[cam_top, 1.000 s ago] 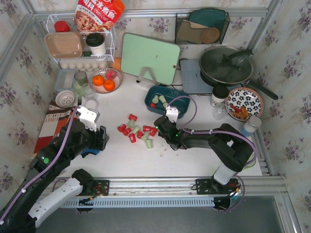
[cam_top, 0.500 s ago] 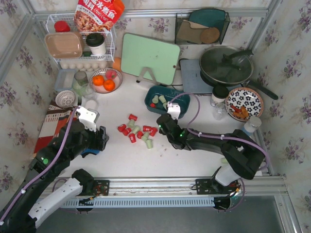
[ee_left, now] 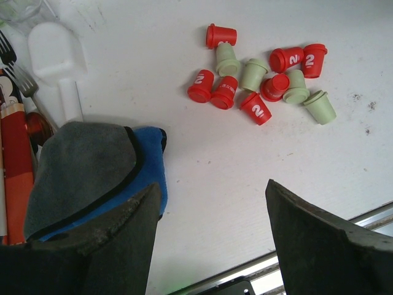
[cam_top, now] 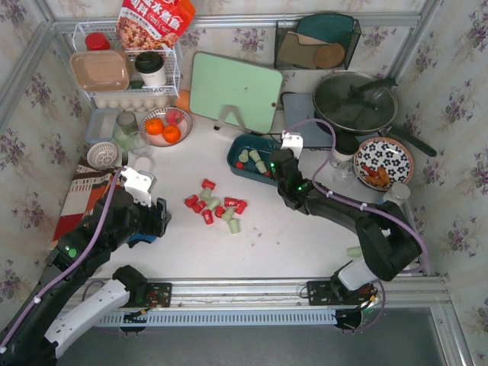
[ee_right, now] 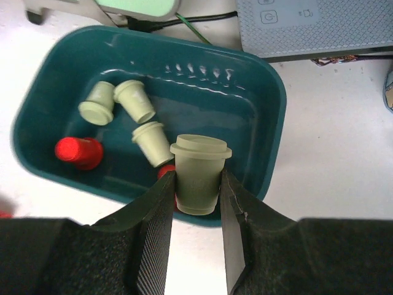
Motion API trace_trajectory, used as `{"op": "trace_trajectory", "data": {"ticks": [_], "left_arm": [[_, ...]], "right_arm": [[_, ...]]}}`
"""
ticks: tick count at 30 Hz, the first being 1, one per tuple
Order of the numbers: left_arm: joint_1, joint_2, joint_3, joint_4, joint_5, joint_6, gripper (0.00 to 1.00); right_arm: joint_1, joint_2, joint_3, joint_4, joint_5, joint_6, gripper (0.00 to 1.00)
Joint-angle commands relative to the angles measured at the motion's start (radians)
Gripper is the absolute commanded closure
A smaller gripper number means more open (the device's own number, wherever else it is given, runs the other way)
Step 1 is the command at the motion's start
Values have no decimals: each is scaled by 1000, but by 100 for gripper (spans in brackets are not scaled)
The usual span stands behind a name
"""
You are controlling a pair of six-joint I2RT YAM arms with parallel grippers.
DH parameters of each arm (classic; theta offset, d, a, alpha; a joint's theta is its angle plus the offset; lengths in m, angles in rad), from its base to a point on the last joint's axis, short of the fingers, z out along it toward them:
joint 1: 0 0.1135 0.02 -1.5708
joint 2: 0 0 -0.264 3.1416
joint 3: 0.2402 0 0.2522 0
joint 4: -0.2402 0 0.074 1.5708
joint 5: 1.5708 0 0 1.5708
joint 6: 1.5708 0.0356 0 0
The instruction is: Mix the coffee capsules in the storage basket
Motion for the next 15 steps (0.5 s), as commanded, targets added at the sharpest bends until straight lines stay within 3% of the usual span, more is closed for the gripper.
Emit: {"op": "trace_trajectory", "data": {"ticks": [1, 7, 15], "left_arm": [[2, 3, -2, 23, 5, 9, 28], [2, 8, -3, 25, 6, 10, 28], [4, 14, -3, 26, 6, 10, 28]], "right_arm": [[-61, 71, 31, 51, -115, -73, 69], [-80, 183, 74, 27, -158, -85, 60], [-80, 173, 89, -40, -210, -108, 41]]}}
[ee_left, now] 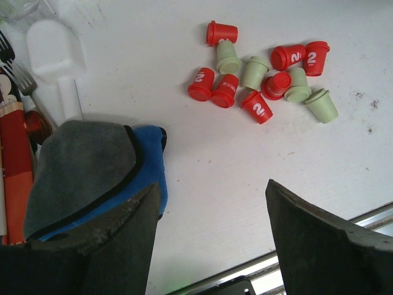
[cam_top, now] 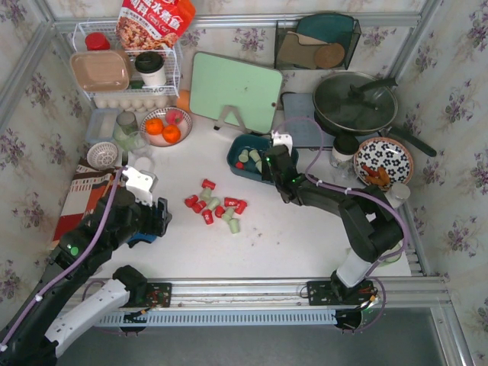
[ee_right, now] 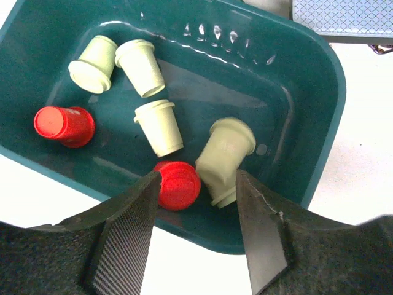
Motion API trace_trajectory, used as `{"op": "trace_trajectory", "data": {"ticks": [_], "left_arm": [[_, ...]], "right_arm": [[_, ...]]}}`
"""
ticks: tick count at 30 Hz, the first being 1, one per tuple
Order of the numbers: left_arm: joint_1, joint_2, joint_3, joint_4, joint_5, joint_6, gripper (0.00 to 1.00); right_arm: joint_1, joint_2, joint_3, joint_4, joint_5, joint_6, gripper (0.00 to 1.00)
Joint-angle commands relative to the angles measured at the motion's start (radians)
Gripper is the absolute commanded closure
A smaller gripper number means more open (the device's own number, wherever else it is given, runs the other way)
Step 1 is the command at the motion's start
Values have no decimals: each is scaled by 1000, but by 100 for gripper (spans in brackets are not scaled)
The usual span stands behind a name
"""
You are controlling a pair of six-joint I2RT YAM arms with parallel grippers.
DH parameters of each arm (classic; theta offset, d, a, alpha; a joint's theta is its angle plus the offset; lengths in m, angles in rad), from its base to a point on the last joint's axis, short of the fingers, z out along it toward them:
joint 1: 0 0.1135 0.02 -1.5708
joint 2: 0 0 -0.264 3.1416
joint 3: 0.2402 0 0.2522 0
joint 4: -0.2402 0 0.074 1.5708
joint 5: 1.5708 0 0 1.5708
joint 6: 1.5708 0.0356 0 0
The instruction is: Mix the coffee capsules in the storage basket
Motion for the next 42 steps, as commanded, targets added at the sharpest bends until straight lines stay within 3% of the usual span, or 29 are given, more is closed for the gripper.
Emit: {"op": "trace_trajectory", "data": {"ticks": [1, 6, 13, 27, 42], "left_arm": [[3, 3, 0, 24, 6, 10, 28], [10, 4, -1, 24, 9, 10, 28], [22, 8, 2, 24, 21, 7, 28], [33, 11, 1, 27, 29, 7, 28], [43, 12, 3, 27, 39, 5, 27]], "right_arm": [[2, -30, 9, -44, -42, -28, 40], [47, -102, -19, -73, -57, -49, 40], [218, -175, -89, -54, -29, -25, 43], [506, -110, -146, -94, -42, 102, 44], [546, -33, -142, -127, -34, 198, 45]]}}
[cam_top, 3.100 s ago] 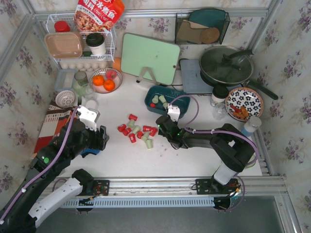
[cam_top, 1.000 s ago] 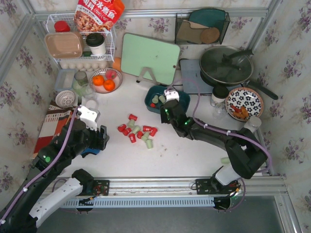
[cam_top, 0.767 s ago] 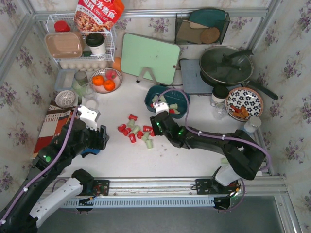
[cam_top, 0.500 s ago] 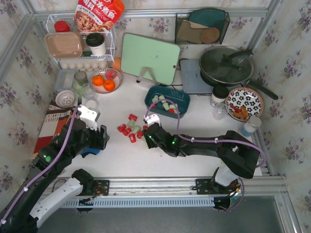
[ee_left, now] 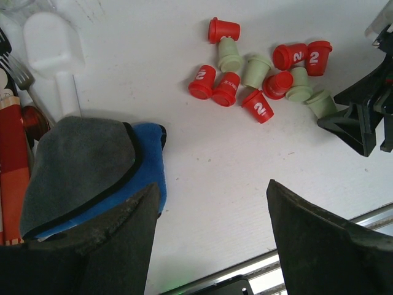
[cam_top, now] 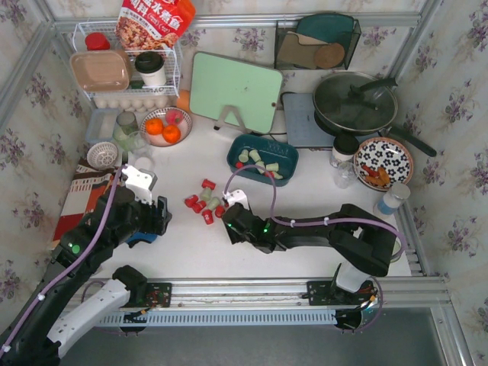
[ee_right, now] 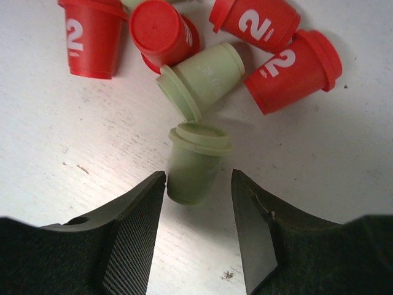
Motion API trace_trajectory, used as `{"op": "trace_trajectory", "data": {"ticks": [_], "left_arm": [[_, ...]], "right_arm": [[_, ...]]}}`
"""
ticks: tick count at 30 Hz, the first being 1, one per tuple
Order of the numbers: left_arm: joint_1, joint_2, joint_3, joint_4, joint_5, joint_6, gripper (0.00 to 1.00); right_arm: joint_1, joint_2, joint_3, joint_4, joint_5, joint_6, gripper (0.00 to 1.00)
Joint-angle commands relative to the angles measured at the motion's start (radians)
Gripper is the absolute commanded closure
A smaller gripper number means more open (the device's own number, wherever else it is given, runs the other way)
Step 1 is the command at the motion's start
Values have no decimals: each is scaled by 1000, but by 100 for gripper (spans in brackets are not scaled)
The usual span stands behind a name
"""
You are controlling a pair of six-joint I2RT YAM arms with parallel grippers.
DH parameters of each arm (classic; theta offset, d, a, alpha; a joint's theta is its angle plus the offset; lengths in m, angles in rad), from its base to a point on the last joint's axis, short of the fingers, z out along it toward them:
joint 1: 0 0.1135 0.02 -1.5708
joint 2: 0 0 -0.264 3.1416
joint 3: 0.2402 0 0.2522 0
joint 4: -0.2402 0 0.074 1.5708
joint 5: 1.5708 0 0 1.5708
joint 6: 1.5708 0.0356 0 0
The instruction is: Mix the coffee capsules in the storage basket
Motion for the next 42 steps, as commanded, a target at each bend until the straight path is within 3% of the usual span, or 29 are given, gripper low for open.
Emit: {"op": "trace_trajectory", "data": {"ticks": [1, 5, 9, 14, 20, 25, 31, 35, 42], "left_arm": [[2, -3, 2, 27, 9, 5, 27], [1, 1, 3, 27, 13, 5, 27], [4, 0, 2, 27, 16, 4, 27], [7, 0, 3, 27, 17, 4, 27], [8, 1, 2, 28, 22, 5, 26], [9, 5, 2, 27, 25, 2, 26], [9, 8, -1, 29, 19, 4, 26], [9, 19, -3, 31, 15, 6, 25], [13, 55, -3, 30, 7, 7, 25]], "right_arm": [[1, 17, 10, -21, 24, 38, 45], [1, 10, 11, -37, 41, 37, 51], [0, -9, 9, -34, 53, 31, 68], [2, -32, 9, -31, 55, 24, 76], [-14, -109, 18, -60, 148, -30, 78], [-152, -190, 14, -40, 219, -126, 79], [-415, -250, -41, 144, 184, -194, 80], [-533, -200, -48, 236, 113, -206, 78], [-634, -77, -42, 338, 38, -203, 72]]}}
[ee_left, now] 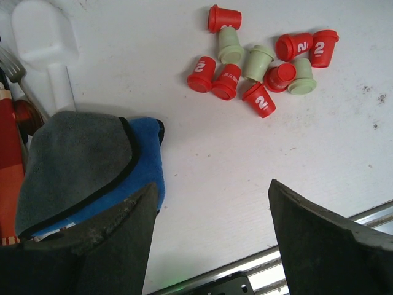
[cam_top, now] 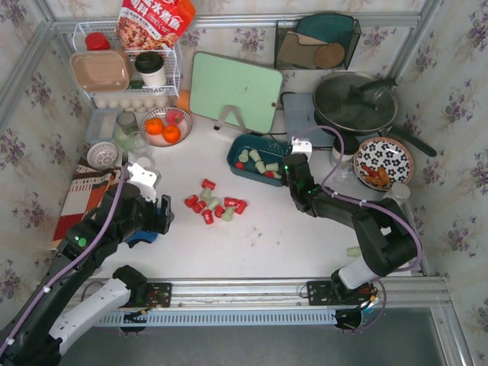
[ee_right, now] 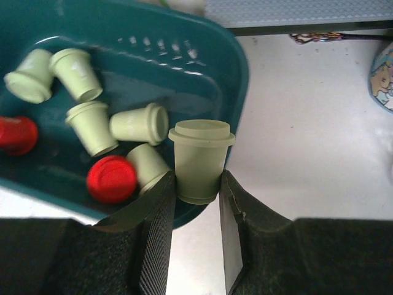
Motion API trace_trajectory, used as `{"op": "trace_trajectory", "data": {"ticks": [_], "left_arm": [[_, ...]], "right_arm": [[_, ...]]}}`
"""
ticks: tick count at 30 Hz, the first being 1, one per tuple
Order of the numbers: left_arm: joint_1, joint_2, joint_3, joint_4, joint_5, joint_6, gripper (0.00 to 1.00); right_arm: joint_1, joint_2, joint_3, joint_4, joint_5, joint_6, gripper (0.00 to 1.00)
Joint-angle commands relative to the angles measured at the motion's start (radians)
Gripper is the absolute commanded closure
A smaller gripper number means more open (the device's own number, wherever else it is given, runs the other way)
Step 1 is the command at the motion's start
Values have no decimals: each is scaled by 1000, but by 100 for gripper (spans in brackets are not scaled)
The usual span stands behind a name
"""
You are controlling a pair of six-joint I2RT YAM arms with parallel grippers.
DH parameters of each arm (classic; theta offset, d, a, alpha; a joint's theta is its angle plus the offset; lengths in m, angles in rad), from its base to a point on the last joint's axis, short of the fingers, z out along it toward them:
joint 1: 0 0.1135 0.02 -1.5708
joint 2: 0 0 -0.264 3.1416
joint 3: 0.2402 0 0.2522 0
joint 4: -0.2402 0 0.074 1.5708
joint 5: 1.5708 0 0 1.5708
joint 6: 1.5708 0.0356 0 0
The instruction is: Mix the coffee capsules in the storage basket
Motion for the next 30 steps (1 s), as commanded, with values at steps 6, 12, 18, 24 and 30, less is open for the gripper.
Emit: {"op": "trace_trajectory", "data": {"ticks": [6, 12, 18, 24, 30], "left_arm": [[11, 47, -2, 29, -21, 7, 25], [34, 92, 6, 26, -25, 7, 24], [45, 118, 9, 22, -36, 6, 24], [45, 135, 22, 12, -37, -10, 24], [44, 196, 83, -40, -54, -134, 22]], "right_arm": [[-59, 82, 5, 134, -108, -9, 60], [-62, 76, 5, 135, -169, -8, 49], [-62, -4, 3, 110, -185, -21, 47], [-61, -164, -49, 65, -157, -46, 46], [-60, -335, -195, 86, -126, -32, 46]]}}
